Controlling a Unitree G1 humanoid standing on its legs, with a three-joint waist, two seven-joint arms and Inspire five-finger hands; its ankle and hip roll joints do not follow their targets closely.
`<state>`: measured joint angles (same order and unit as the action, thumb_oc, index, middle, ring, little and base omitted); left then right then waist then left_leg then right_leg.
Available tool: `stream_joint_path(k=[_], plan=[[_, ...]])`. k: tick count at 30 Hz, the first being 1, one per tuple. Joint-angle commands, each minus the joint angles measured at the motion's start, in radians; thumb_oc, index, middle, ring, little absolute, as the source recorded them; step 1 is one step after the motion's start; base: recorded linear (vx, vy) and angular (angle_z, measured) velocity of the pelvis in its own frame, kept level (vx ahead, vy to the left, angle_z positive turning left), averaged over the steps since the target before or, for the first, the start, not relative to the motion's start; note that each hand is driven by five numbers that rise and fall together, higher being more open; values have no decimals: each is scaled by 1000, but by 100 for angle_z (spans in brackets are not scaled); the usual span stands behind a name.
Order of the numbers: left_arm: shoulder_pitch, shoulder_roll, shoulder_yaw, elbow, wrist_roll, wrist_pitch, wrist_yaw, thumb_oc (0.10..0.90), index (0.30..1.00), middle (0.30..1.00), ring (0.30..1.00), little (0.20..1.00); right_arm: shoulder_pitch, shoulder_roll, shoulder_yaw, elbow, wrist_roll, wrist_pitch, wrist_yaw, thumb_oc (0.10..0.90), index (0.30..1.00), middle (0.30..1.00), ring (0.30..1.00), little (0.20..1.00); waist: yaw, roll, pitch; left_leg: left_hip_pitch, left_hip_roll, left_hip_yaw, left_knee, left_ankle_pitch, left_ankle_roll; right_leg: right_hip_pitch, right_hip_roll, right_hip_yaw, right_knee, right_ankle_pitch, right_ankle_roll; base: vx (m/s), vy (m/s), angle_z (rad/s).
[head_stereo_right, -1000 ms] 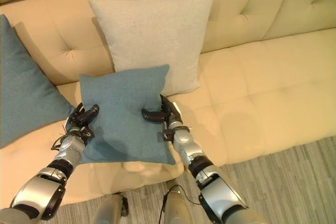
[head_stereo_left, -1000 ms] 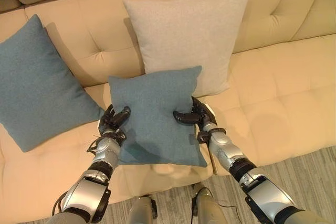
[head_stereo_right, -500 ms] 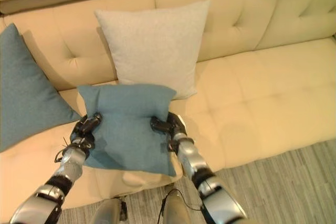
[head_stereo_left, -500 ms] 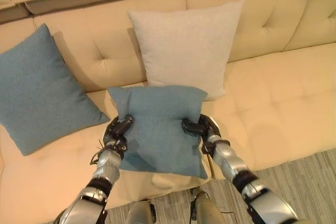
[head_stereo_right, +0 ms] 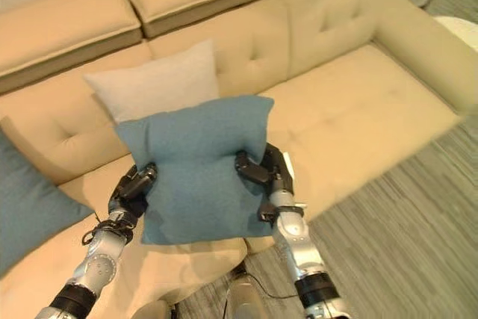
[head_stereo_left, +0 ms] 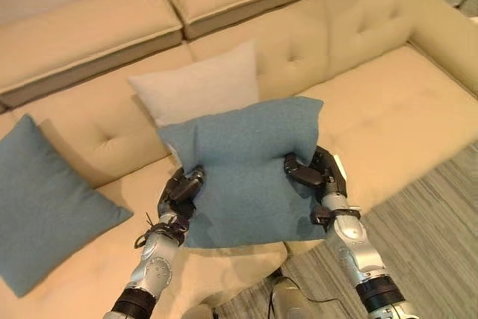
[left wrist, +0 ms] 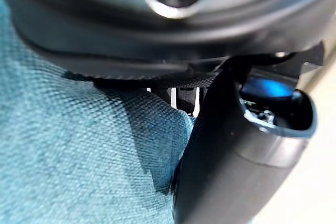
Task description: Pick up all the scattered cushions and arrange them neatly on the sofa.
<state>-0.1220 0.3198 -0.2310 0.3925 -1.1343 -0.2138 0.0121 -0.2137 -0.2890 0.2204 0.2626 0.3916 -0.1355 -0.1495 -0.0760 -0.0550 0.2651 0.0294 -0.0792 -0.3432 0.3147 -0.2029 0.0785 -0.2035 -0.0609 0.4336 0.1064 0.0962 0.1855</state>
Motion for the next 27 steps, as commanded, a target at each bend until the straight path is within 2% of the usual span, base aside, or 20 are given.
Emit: stream_joint_path(k=[1,3,4,5,6,7,8,9,11,15,18,20,21,22,25,26,27], plan=[[-32,-158,-128,-150,73,-15,-188,400,300,300,300,300,-44,5,102,-133,-48,-76,140,400,300,300,300,300,-38,100,-160,105,72,-95,-51,28,-172,0,46,-7,113,-90,12,-269,301,-192],[-40,-172,-162,-157,84,-13,-192,400,300,300,300,300,-2,-6,66,-157,-58,-76,134,400,300,300,300,300,-65,91,-159,125,43,-36,-90,-64,-140,-6,3,16,99,-63,46,-319,274,-157],[-41,-189,-185,-158,103,-31,-180,400,300,300,300,300,16,-20,44,-177,-79,-67,118,400,300,300,300,300,-83,85,-142,130,6,41,-103,-102,-116,-35,-46,2,56,28,76,-377,257,-147],[-41,-189,-184,-158,104,-31,-180,400,300,300,300,300,15,-19,44,-178,-79,-67,118,400,300,300,300,300,-81,81,-144,128,3,43,-108,-95,-116,-37,-49,5,51,34,76,-452,194,-116],[-54,-201,-195,-153,104,-27,-170,400,300,300,300,300,19,-26,30,-187,-97,-66,103,400,300,300,300,300,-81,90,-122,120,0,91,-95,-105,-109,-62,-64,-61,47,30,76,-520,150,-114],[-67,-197,-208,-133,148,-32,-148,400,300,300,300,300,33,-20,17,-197,-117,-71,73,400,300,300,300,300,-72,116,-89,90,-2,162,-79,-89,-90,-67,-137,-304,66,-34,17,-514,151,-94],[-68,-197,-208,-133,148,-32,-148,400,300,300,300,300,33,-20,17,-197,-117,-71,73,400,300,300,300,300,-75,114,-90,89,-4,159,-80,-86,-90,-67,-140,-305,64,-32,17,-518,134,-150],[-62,-195,-213,-133,158,-26,-144,400,300,300,300,300,46,-16,18,-201,-119,-71,68,400,300,300,300,300,-73,121,-82,75,2,198,-83,-69,-81,-45,-159,-391,97,-54,-10,-332,47,-144],[-47,-189,-223,-147,175,-15,-135,400,300,300,300,300,63,-11,13,-218,-130,-72,59,400,300,300,300,300,-55,136,-85,57,13,286,-114,-28,-58,-11,-167,-515,206,-92,-41,-444,68,-183],[-32,-173,-224,-160,218,-16,-107,400,300,300,300,300,60,-13,15,-220,-181,-65,43,400,300,300,300,300,-6,157,-126,19,48,473,-168,24,-29,117,-226,-731,311,-164,-56,-297,-22,-188],[-38,-175,-226,-163,228,-17,-97,400,300,300,300,300,63,-23,17,-229,-207,-59,40,400,300,300,300,300,17,161,-164,8,56,589,-197,39,-19,192,-249,-767,283,-166,-33,-171,-130,-177],[-49,-174,-223,-171,229,-26,-76,400,300,300,300,300,51,-31,24,-216,-233,-58,20,400,300,300,300,300,38,166,-180,-1,68,664,-186,21,-22,243,-297,-831,279,-165,-7,-129,-205,-151],[-51,-172,-218,-172,232,-27,-73,400,300,300,300,300,46,-32,28,-215,-239,-55,16,400,300,300,300,300,52,165,-181,-7,77,704,-180,18,-19,254,-321,-858,282,-148,2,-210,-315,-138],[-52,-172,-214,-166,225,-25,-60,400,300,300,300,300,30,-30,49,-192,-249,-47,9,400,300,300,300,300,82,160,-188,-23,94,772,-181,32,-17,297,-348,-917,266,-109,19,-200,-237,-129],[-55,-177,-230,-163,217,-24,-65,400,300,300,300,300,47,-35,57,-198,-255,-41,16,400,300,300,300,300,72,147,-177,-24,120,797,-193,53,-29,270,-326,-873,233,-119,28,-63,-404,-118],[-76,-193,-245,-130,226,-25,-64,400,300,300,300,300,63,-41,59,-212,-252,-40,15,400,300,300,300,300,57,144,-171,-26,154,819,-211,78,-49,257,-278,-827,161,-170,23,-9,-555,-106],[-82,-201,-249,-122,232,-29,-58,400,300,300,300,300,78,-47,62,-214,-246,-42,16,400,300,300,300,300,51,148,-169,-23,165,820,-235,98,-62,255,-253,-810,130,-185,18,-2,-576,-113]])
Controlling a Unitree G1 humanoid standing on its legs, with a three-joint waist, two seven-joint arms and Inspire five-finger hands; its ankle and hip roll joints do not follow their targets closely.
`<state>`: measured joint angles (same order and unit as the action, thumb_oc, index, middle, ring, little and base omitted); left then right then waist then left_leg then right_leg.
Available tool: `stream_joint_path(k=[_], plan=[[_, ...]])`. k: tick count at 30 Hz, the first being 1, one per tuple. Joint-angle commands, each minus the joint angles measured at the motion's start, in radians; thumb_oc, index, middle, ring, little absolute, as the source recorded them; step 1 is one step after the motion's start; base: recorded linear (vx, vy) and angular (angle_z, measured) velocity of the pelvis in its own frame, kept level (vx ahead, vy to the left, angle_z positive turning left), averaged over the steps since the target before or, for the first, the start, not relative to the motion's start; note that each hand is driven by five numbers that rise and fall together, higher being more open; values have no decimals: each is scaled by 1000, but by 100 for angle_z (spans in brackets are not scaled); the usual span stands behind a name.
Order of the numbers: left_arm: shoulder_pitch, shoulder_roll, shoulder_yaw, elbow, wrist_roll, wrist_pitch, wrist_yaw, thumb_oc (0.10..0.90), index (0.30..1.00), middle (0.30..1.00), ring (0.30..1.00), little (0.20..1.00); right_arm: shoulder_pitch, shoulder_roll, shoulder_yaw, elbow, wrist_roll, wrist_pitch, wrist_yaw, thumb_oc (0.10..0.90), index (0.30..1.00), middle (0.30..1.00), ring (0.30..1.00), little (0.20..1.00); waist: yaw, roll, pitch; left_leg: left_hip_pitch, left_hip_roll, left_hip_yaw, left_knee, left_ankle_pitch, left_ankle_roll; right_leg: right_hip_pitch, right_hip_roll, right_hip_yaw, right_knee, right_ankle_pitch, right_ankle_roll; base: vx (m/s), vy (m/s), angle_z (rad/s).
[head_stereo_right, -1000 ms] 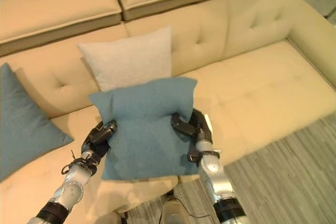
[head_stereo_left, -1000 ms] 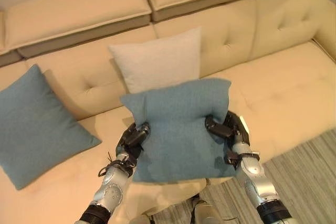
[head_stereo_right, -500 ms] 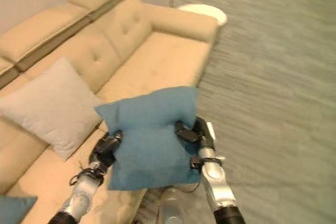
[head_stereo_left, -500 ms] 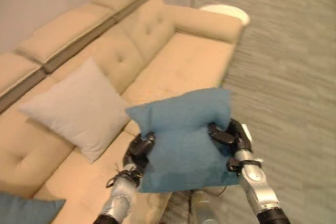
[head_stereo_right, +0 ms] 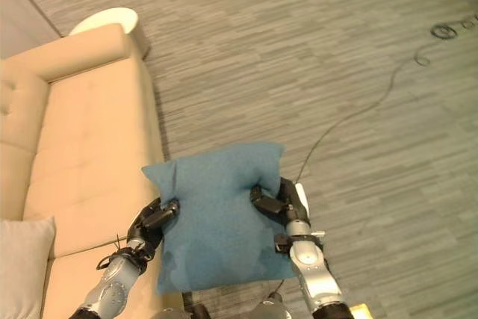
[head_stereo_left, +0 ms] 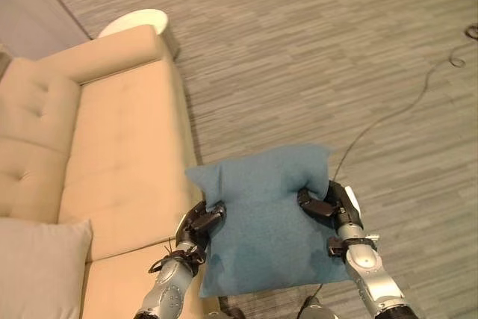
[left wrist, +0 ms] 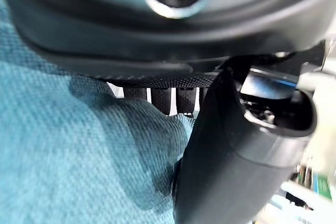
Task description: Pick up all the scattered cushions and arrange them neatly on the sofa.
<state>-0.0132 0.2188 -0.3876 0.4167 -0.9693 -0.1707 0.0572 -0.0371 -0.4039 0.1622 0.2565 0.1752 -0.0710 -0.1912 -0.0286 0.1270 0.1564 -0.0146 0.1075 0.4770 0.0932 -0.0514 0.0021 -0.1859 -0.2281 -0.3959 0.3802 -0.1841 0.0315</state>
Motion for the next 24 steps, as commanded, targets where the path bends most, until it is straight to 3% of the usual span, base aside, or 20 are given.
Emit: stream_joint_path(k=[1,3,4,5,6,7,8,9,11,13,15,17,18,19,21,22,23,24], plan=[[-197,-110,-102,-139,68,-78,-92,400,300,300,300,300,-83,58,120,-208,-26,-109,54,400,300,300,300,300,-5,-28,-58,24,-3,-5,-34,-26,-2,232,-57,34,-163,75,160,-13,-414,-114],[-199,-119,-105,-131,69,-86,-87,400,300,300,300,300,-71,48,119,-207,-22,-110,50,400,300,300,300,300,-13,-20,-54,26,15,-12,-53,-1,-18,228,-26,49,-189,52,145,-31,-346,-82],[-209,-130,-116,-127,64,-87,-83,400,300,300,300,300,-66,41,121,-198,-12,-114,46,400,300,300,300,300,-24,-19,-40,19,40,-42,-67,29,-40,213,19,66,-217,34,123,-39,-276,-44],[-209,-131,-115,-126,63,-87,-84,400,300,300,300,300,-66,40,121,-198,-12,-114,46,400,300,300,300,300,-24,-17,-41,18,42,-43,-67,31,-42,213,21,65,-218,34,122,-127,-488,-44],[-230,-146,-122,-115,50,-96,-67,400,300,300,300,300,-85,40,139,-175,0,-120,31,400,300,300,300,300,-6,-19,-15,-15,61,-133,-57,74,-60,193,61,75,-252,51,93,-89,-231,-49],[-231,-146,-121,-115,50,-96,-67,400,300,300,300,300,-87,40,139,-174,0,-120,31,400,300,300,300,300,-8,-18,-15,-17,62,-135,-56,74,-61,193,62,73,-254,52,92,-85,-329,-70],[-232,-147,-117,-111,43,-104,-54,400,300,300,300,300,-96,37,153,-166,-2,-119,27,400,300,300,300,300,14,-20,-3,-37,54,-242,-43,98,-72,187,81,98,-264,57,84,29,-332,-64],[-222,-155,-111,-108,18,-109,-57,400,300,300,300,300,-101,30,170,-160,-5,-121,38,400,300,300,300,300,59,-38,12,-91,-15,-467,-16,63,-66,184,108,151,-289,58,66,78,-438,-50],[-206,-156,-115,-99,16,-102,-62,400,300,300,300,300,-88,18,174,-154,-1,-124,50,400,300,300,300,300,90,-46,16,-118,-83,-530,-27,46,-56,204,124,164,-310,56,61,143,-321,-81],[-197,-158,-124,-93,15,-94,-67,400,300,300,300,300,-82,16,172,-150,1,-126,48,400,300,300,300,300,99,-46,16,-134,-107,-522,-34,58,-49,219,128,153,-320,53,62,150,-123,-67],[-197,-175,-126,-57,18,-77,-64,400,300,300,300,300,-81,22,176,-146,-1,-123,41,400,300,300,300,300,136,-47,15,-234,-166,-453,-52,125,-47,273,162,131,-359,48,62,173,-137,5],[-201,-178,-122,-49,19,-77,-55,400,300,300,300,300,-89,27,180,-142,-2,-124,34,400,300,300,300,300,149,-55,19,-265,-177,-421,-51,129,-49,289,172,131,-368,45,63,87,-102,-4],[-204,-177,-111,-47,25,-85,-40,400,300,300,300,300,-102,31,187,-141,-10,-120,31,400,300,300,300,300,168,-58,19,-284,-178,-367,-54,132,-49,307,189,130,-372,41,64,253,-158,-35],[-200,-166,-90,-48,32,-80,-33,400,300,300,300,300,-142,34,215,-123,-32,-104,47,400,300,300,300,300,210,-67,5,-276,-161,-307,-64,131,-26,334,223,132,-363,19,60,314,-126,-32],[-198,-159,-87,-36,38,-69,-29,400,300,300,300,300,-150,39,230,-118,-47,-101,52,400,300,300,300,300,224,-80,5,-260,-161,-305,-60,130,-6,339,228,131,-345,11,60,281,-90,-36],[-182,-129,-76,-48,42,-68,-32,400,300,300,300,300,-157,43,250,-119,-75,-92,75,400,300,300,300,300,249,-132,8,-251,-185,-343,-23,113,14,340,215,125,-266,46,92,197,-79,-33],[-182,-129,-76,-48,42,-68,-32,400,300,300,300,300,-157,43,250,-119,-75,-92,75,400,300,300,300,300,250,-130,6,-254,-182,-343,-22,115,13,337,218,126,-267,49,91,357,-73,-1],[-177,-112,-91,-50,54,-52,-53,400,300,300,300,300,-167,52,260,-139,-87,-91,101,400,300,300,300,300,243,-161,6,-229,-191,-347,9,79,39,319,198,124,-167,87,132,244,17,44]])
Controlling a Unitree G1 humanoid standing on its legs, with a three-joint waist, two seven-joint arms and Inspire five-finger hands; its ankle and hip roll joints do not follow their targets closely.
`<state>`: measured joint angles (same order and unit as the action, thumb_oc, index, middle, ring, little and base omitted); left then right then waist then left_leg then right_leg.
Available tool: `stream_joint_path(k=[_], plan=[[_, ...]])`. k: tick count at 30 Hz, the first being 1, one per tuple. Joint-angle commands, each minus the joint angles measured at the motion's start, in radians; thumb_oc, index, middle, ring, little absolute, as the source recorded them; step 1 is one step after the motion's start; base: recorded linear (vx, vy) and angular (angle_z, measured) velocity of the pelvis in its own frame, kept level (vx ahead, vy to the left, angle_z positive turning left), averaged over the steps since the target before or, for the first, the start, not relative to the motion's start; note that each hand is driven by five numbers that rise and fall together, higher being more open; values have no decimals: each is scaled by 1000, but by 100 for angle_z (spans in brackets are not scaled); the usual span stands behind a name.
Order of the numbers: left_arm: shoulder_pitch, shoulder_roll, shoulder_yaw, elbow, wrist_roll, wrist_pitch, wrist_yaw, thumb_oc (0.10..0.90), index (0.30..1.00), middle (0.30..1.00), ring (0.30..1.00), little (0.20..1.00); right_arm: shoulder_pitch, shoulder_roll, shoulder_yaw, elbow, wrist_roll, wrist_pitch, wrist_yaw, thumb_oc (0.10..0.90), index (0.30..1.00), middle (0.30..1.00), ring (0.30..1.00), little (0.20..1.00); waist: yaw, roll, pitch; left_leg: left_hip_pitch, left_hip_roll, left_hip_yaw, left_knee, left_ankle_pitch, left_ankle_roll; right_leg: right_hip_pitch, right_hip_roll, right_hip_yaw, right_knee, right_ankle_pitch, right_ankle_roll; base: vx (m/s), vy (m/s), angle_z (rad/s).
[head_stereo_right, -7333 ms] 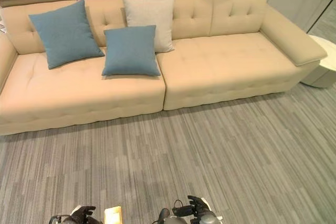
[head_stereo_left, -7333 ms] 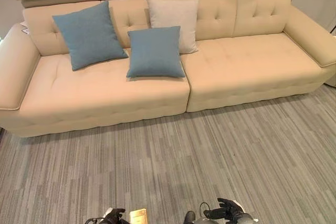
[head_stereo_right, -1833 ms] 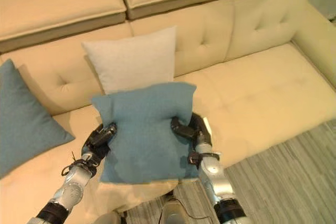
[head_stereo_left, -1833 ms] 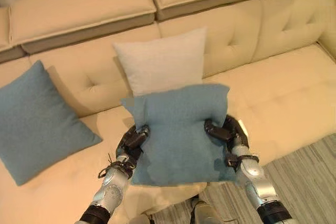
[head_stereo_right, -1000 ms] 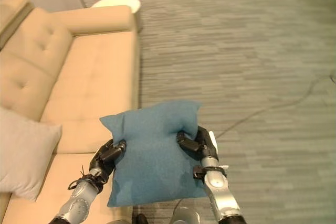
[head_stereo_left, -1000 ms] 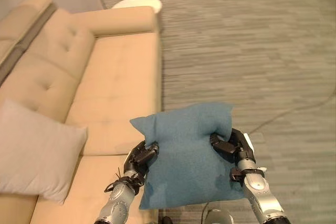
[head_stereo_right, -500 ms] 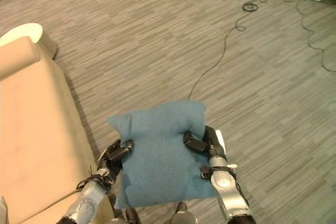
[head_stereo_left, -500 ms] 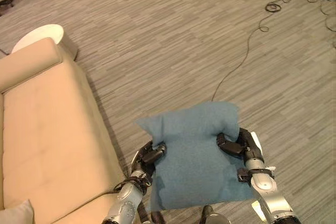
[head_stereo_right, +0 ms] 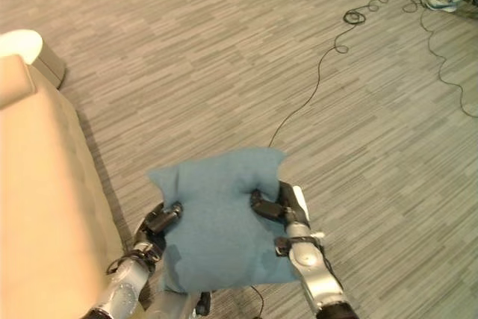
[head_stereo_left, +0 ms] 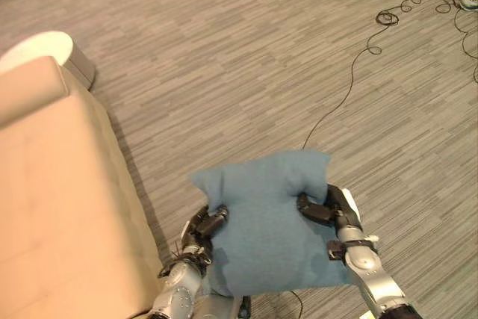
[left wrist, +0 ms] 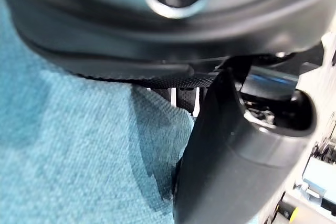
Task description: Pick up all the scattered cushions and arrange them neatly on the sofa.
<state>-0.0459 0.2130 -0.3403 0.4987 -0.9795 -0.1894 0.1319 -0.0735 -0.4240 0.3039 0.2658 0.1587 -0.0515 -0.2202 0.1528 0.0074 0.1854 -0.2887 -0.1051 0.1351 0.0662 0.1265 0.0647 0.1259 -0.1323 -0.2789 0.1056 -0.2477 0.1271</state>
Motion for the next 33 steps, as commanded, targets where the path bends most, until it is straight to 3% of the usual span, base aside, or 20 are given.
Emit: stream_joint_path(k=[1,2,3,5,7,8,9,10,11,13,14,16,19,23,25,27,29,31,32,33], plan=[[-146,-99,-144,-128,73,-29,-130,400,300,300,300,300,-136,78,126,-144,-76,-106,139,400,300,300,300,300,57,-55,-28,60,15,-8,43,-113,-12,-5,91,8,151,191,67,314,38,60],[-144,-95,-143,-126,85,-31,-123,400,300,300,300,300,-134,81,124,-141,-86,-103,138,400,300,300,300,300,54,-63,-32,70,8,-16,50,-128,1,-21,77,10,218,250,110,149,31,65],[-144,-95,-143,-126,85,-31,-123,400,300,300,300,300,-134,81,124,-140,-86,-103,138,400,300,300,300,300,55,-61,-35,67,11,-15,49,-126,1,-24,80,10,215,254,108,206,17,61],[-142,-96,-169,-126,97,-12,-131,400,300,300,300,300,-109,64,123,-159,-121,-91,174,400,300,300,300,300,27,-32,-29,129,43,-53,50,-163,23,-88,56,-17,450,363,135,262,17,46],[-151,-103,-185,-110,101,-15,-124,400,300,300,300,300,-99,59,121,-159,-134,-87,177,400,300,300,300,300,3,3,-26,174,51,-99,46,-180,38,-157,47,-2,575,353,135,236,81,58],[-151,-104,-185,-110,101,-15,-124,400,300,300,300,300,-99,59,121,-159,-134,-87,177,400,300,300,300,300,0,0,-24,175,47,-101,47,-181,39,-158,42,-3,582,348,135,359,2,52],[-169,-108,-198,-94,112,-14,-130,400,300,300,300,300,-97,47,131,-168,-138,-88,194,400,300,300,300,300,-12,2,-16,228,32,-164,38,-202,33,-190,-13,-17,549,305,110,249,-38,39],[-169,-109,-198,-94,112,-14,-130,400,300,300,300,300,-97,47,131,-168,-138,-88,194,400,300,300,300,300,-16,4,-17,226,34,-168,37,-200,32,-189,-10,-21,544,309,110,418,-149,68],[-198,-113,-213,-72,135,-10,-139,400,300,300,300,300,-113,37,138,-169,-134,-91,201,400,300,300,300,300,-18,0,-16,240,34,-209,47,-215,9,-189,-65,-22,439,253,75,170,-120,61],[-212,-114,-216,-60,150,-11,-137,400,300,300,300,300,-121,35,142,-167,-130,-92,205,400,300,300,300,300,-22,0,-15,242,37,-242,55,-225,-7,-187,-92,-24,396,227,58,243,-232,78],[-223,-116,-231,-56,155,-9,-138,400,300,300,300,300,-129,26,150,-165,-140,-89,207,400,300,300,300,300,-17,-4,-20,251,36,-312,62,-243,-31,-202,-122,35,312,221,44,331,-410,104],[-229,-135,-237,-25,145,-9,-137,400,300,300,300,300,-134,25,155,-149,-145,-84,202,400,300,300,300,300,-26,-4,-30,262,40,-407,51,-251,-58,-229,-147,133,271,300,64,239,-355,105],[-252,-152,-256,19,150,2,-138,400,300,300,300,300,-154,28,174,-133,-134,-69,218,400,300,300,300,300,-43,-13,-32,277,76,-468,28,-263,-92,-238,-191,179,157,358,70,191,-403,130],[-258,-148,-273,-1,141,-4,-130,400,300,300,300,300,-198,30,207,-106,-147,-67,223,400,300,300,300,300,-45,-23,-24,308,117,-571,22,-260,-133,-247,-147,241,143,342,92,254,-396,98],[-264,-143,-262,-7,114,-4,-109,400,300,300,300,300,-235,46,236,-85,-120,-73,223,400,300,300,300,300,-27,-24,-29,301,179,-657,22,-214,-175,-236,-71,191,170,200,54,230,-405,101],[-248,-137,-247,-26,78,-5,-102,400,300,300,300,300,-263,54,258,-82,-101,-80,220,400,300,300,300,300,-12,-21,-33,279,211,-672,28,-161,-195,-208,-34,124,155,139,25,209,-409,97],[-232,-135,-240,-36,63,-10,-100,400,300,300,300,300,-272,51,265,-78,-101,-83,217,400,300,300,300,300,-14,-21,-37,257,217,-645,29,-138,-192,-191,-29,93,133,134,16,139,-361,93],[-187,-139,-200,-59,21,-4,-97,400,300,300,300,300,-303,44,271,-79,-92,-84,202,400,300,300,300,300,-18,-23,-39,192,221,-404,41,-126,-153,-127,-19,3,57,131,-6,115,-400,101],[-188,-139,-200,-59,21,-4,-97,400,300,300,300,300,-304,44,272,-78,-92,-84,202,400,300,300,300,300,-19,-23,-41,188,220,-405,41,-123,-152,-129,-20,2,54,135,-5,20,-184,145],[-180,-141,-192,-60,17,-3,-102,400,300,300,300,300,-306,45,269,-76,-96,-83,198,400,300,300,300,300,-24,-25,-39,174,224,-298,63,-133,-149,-121,-21,-23,33,141,-7,-23,-127,148]])
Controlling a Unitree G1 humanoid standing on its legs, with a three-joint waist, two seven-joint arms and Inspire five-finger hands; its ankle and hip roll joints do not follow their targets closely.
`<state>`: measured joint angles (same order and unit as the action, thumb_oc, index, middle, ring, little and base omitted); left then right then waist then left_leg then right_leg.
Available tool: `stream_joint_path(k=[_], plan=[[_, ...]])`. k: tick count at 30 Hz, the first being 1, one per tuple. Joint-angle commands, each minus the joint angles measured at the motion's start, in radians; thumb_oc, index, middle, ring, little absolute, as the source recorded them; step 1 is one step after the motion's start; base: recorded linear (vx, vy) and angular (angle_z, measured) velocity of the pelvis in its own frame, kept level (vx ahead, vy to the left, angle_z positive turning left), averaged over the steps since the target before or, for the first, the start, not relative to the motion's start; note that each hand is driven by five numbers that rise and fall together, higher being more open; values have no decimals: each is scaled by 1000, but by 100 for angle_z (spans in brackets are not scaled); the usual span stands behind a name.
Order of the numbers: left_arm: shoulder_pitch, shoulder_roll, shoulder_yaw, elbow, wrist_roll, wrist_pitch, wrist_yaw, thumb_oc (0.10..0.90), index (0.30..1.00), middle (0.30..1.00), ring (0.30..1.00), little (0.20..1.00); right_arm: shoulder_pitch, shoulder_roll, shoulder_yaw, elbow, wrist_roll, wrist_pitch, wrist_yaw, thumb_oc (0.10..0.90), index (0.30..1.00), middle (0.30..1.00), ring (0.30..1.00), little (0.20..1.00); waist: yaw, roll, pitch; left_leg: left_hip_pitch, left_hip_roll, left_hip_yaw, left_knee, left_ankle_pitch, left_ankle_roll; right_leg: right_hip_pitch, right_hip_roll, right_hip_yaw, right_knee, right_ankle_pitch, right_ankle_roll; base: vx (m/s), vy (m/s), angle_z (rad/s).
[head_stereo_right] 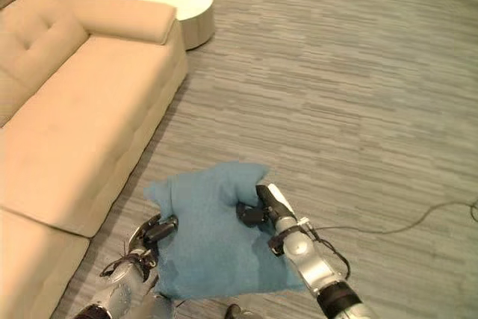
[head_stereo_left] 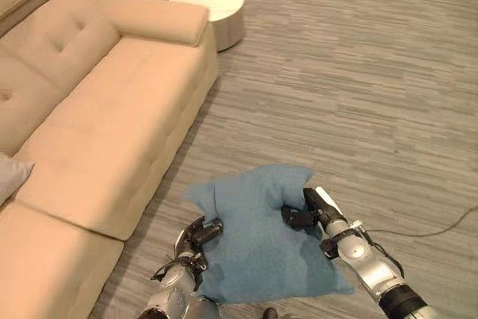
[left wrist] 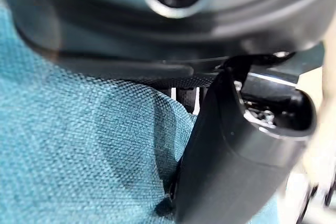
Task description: Pick up all the scattered cushions and arrange them neatly on the sofa.
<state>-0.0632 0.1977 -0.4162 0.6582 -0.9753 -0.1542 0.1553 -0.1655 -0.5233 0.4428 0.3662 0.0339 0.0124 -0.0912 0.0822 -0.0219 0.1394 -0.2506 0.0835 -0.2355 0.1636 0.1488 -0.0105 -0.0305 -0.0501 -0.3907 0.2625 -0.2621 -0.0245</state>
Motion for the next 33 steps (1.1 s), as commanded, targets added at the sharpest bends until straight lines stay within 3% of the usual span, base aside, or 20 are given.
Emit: stream_joint_path(k=[1,2,3,4,5,7,8,10,13,15,17,20,21,22,25,26,29,30,32,33], plan=[[-157,-124,-107,-219,13,-36,-123,400,300,300,300,300,-218,141,128,-178,25,-148,64,400,300,300,300,300,40,3,9,128,46,179,-14,-160,-72,46,-104,60,-141,162,141,-19,-273,119],[-134,-127,-85,-219,7,-28,-128,400,300,300,300,300,-209,139,121,-181,22,-142,59,400,300,300,300,300,21,5,4,140,54,341,17,-194,-53,57,-95,12,-169,160,127,-10,-214,54],[-133,-127,-85,-219,7,-28,-128,400,300,300,300,300,-208,139,121,-181,22,-142,59,400,300,300,300,300,23,7,7,142,57,343,24,-202,-53,61,-94,14,-167,157,128,70,-251,80],[-107,-124,-70,-219,11,-15,-134,400,300,300,300,300,-201,140,115,-178,2,-135,65,400,300,300,300,300,39,12,7,121,-31,315,53,-239,-45,66,-81,14,-180,159,123,65,-107,75],[-107,-124,-70,-219,11,-15,-134,400,300,300,300,300,-201,140,115,-178,2,-135,65,400,300,300,300,300,38,11,4,117,-32,314,52,-236,-44,62,-82,12,-181,161,123,101,-148,85],[-68,-124,-69,-226,9,-4,-139,400,300,300,300,300,-188,150,116,-175,-10,-125,76,400,300,300,300,300,57,21,0,120,-109,284,-7,-257,-25,72,-61,25,-202,170,128,179,-82,20],[-47,-120,-65,-232,12,3,-139,400,300,300,300,300,-181,163,124,-171,-20,-121,77,400,300,300,300,300,77,26,-10,78,-155,269,-62,-206,-14,90,-33,44,-238,174,131,217,-58,-6],[-38,-115,-64,-238,11,4,-143,400,300,300,300,300,-178,172,126,-165,-18,-119,77,400,300,300,300,300,91,21,-13,39,-171,262,-75,-179,-19,108,-22,65,-260,172,135,157,-37,-13],[-28,-99,-48,-244,4,-1,-133,400,300,300,300,300,-195,198,139,-145,-26,-125,65,400,300,300,300,300,158,5,16,-96,-198,217,-57,-109,-41,147,16,141,-258,163,128,183,-25,-68],[-21,-96,-30,-251,-6,1,-131,400,300,300,300,300,-171,210,135,-158,-31,-131,63,400,300,300,300,300,166,-15,1,-53,-197,178,-66,-102,2,169,33,160,-227,129,123,303,30,-129],[-24,-89,-32,-253,-4,0,-129,400,300,300,300,300,-157,211,130,-162,-31,-131,61,400,300,300,300,300,161,-30,-3,-45,-203,175,-53,-113,13,168,28,169,-196,129,127,226,43,-80],[-28,-74,-20,-255,9,-6,-114,400,300,300,300,300,-138,230,119,-159,-38,-130,57,400,300,300,300,300,144,-41,-4,14,-186,200,-35,-158,44,109,1,162,47,182,183,259,109,-35],[-27,-72,-19,-250,11,-7,-111,400,300,300,300,300,-127,235,119,-158,-42,-127,60,400,300,300,300,300,134,-33,1,45,-174,202,-35,-174,52,73,-17,140,139,218,207,367,144,-47],[-32,-71,-16,-251,2,-12,-100,400,300,300,300,300,-101,235,105,-163,-53,-120,68,400,300,300,300,300,104,-9,12,114,-156,206,-40,-201,65,11,-83,75,266,287,242,250,103,-45],[-45,-70,-34,-251,7,-10,-104,400,300,300,300,300,-72,224,92,-169,-52,-116,70,400,300,300,300,300,77,4,15,147,-142,202,-49,-215,62,-4,-126,41,230,284,224,245,34,-3],[-71,-71,-54,-243,23,-7,-108,400,300,300,300,300,-49,206,66,-181,-44,-121,68,400,300,300,300,300,46,5,14,171,-135,191,-48,-234,45,-17,-151,51,131,244,196,246,-27,12],[-77,-76,-63,-232,35,-8,-114,400,300,300,300,300,-35,198,58,-189,-29,-123,66,400,300,300,300,300,24,5,11,195,-123,171,-44,-262,22,-29,-181,91,9,244,188,319,-148,18],[-79,-80,-56,-222,40,-14,-115,400,300,300,300,300,-24,201,52,-189,-28,-125,61,400,300,300,300,300,-1,5,7,217,-113,147,-45,-285,3,-68,-220,161,-78,297,200,308,-185,26],[-78,-81,-57,-219,39,-16,-115,400,300,300,300,300,-23,199,51,-189,-30,-124,59,400,300,300,300,300,-7,7,10,234,-107,139,-45,-298,-3,-73,-233,182,-106,327,207,318,-193,31],[-75,-80,-54,-213,40,-17,-112,400,300,300,300,300,-13,197,43,-185,-40,-117,58,400,300,300,300,300,-24,7,10,270,-95,127,-51,-319,-17,-100,-269,188,-142,393,230,342,-205,37]])
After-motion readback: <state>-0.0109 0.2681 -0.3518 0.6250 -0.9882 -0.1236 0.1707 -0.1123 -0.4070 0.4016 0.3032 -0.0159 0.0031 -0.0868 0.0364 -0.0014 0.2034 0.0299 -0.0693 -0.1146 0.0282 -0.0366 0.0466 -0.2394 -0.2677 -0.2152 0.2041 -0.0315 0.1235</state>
